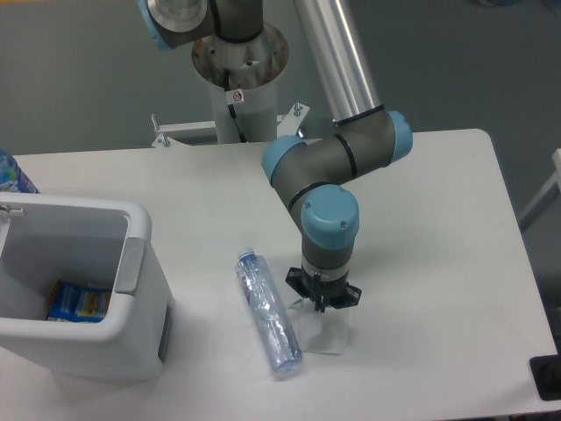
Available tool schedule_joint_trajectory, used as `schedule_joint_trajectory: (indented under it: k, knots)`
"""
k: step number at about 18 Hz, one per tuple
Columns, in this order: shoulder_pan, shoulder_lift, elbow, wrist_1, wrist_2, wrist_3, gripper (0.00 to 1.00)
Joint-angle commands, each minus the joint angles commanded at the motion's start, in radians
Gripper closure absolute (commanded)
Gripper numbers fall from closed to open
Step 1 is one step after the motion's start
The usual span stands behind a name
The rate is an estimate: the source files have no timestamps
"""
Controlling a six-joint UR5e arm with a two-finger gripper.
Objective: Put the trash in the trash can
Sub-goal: 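Close the gripper on the crumpled white tissue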
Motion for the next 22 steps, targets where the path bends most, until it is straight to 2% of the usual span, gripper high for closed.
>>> schedule_joint_trajectory:
  k: [2, 6, 8, 11, 14, 17, 22]
  knots:
    - [0.000, 0.008, 0.006, -0.002, -0.003, 0.000, 0.97]
    - [0.029, 0.061, 0.009, -0.006, -0.009, 0.008, 0.98]
    - [0.058, 0.071, 0.012, -0.006, -0.066, 0.008, 0.99]
    - [0.077, 0.071, 0.054, -0.008, -0.170, -0.021, 1.00]
    - [0.081, 0.074, 0.077, -0.008, -0.212, -0.073, 1.00]
    - [0.083, 0.106, 0.097, -0.009, -0.259, -0.129, 1.00]
    - [0.078, 0.199, 0.110, -0.009, -0.419, -0.268, 1.00]
